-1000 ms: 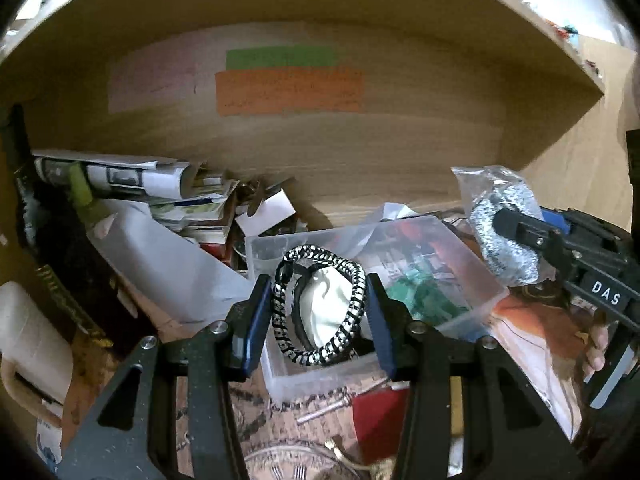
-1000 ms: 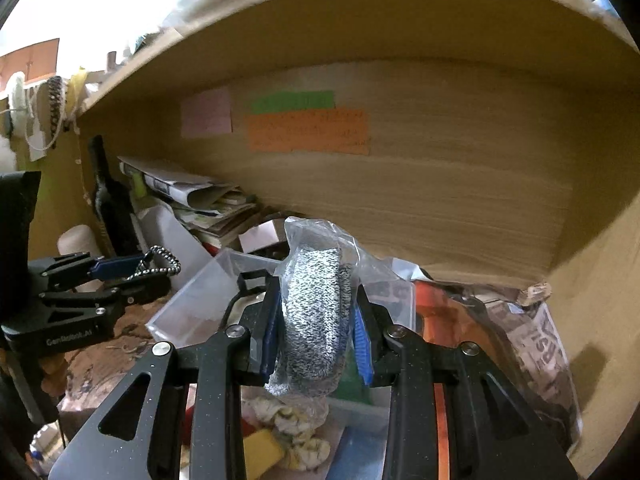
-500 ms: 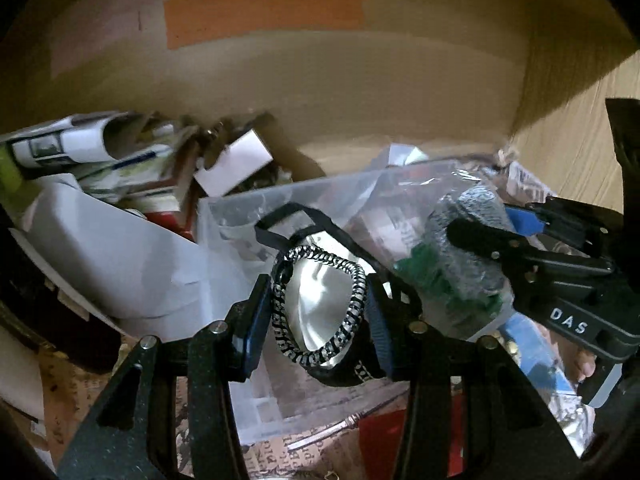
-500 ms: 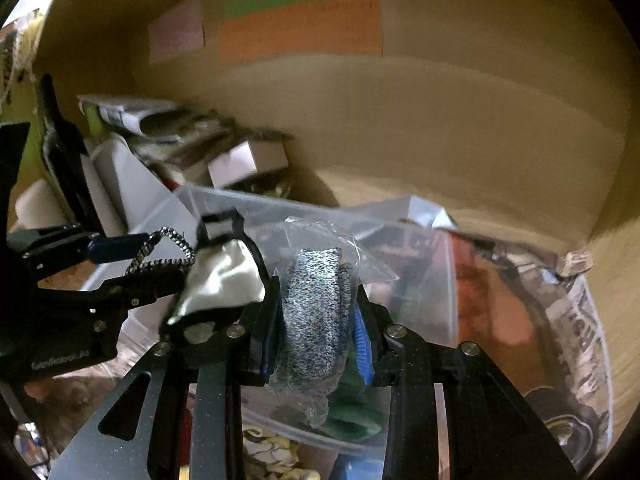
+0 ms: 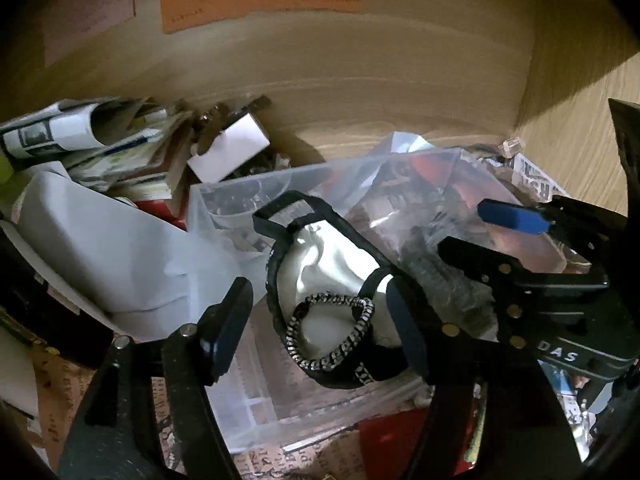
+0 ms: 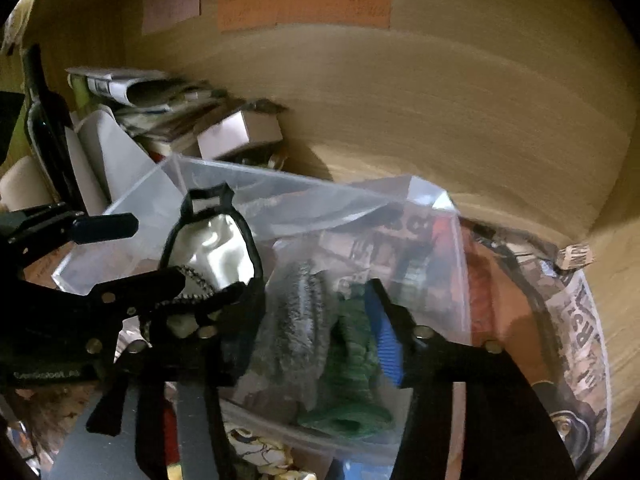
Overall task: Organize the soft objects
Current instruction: 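Lower the bracelet and steel wool bag into the box and open both tools, then grasp the red felt pouch with the left tool while the right tool grasps the white drawstring bag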
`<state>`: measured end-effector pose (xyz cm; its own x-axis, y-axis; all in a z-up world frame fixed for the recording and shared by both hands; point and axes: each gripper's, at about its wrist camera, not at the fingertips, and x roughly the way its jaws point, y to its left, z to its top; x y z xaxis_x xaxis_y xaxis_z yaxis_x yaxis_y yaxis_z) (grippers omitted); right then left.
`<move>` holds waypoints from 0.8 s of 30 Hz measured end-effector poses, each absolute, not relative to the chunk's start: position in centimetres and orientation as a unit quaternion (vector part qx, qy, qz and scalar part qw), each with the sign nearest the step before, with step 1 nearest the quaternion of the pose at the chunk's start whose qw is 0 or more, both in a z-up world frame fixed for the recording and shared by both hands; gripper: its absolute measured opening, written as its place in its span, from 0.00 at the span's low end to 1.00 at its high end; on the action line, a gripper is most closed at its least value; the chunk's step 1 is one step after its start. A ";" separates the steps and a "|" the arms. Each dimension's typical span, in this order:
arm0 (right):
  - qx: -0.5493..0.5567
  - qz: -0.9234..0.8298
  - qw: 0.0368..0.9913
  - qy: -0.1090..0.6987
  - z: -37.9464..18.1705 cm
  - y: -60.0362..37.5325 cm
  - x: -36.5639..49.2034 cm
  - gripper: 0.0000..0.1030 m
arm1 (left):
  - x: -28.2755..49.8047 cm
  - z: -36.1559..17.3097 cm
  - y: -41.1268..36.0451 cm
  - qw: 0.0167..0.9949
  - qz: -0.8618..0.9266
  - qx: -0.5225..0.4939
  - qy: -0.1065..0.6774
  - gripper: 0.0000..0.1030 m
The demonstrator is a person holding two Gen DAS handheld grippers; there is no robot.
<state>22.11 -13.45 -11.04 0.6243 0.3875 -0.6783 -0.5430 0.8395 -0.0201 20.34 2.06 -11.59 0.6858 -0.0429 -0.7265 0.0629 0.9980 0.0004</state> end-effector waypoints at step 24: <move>-0.076 0.269 0.932 0.231 -5.1 -17.7 9.9 0.72 | 9.6 -6.6 3.4 0.953 -0.028 -0.009 0.300 0.85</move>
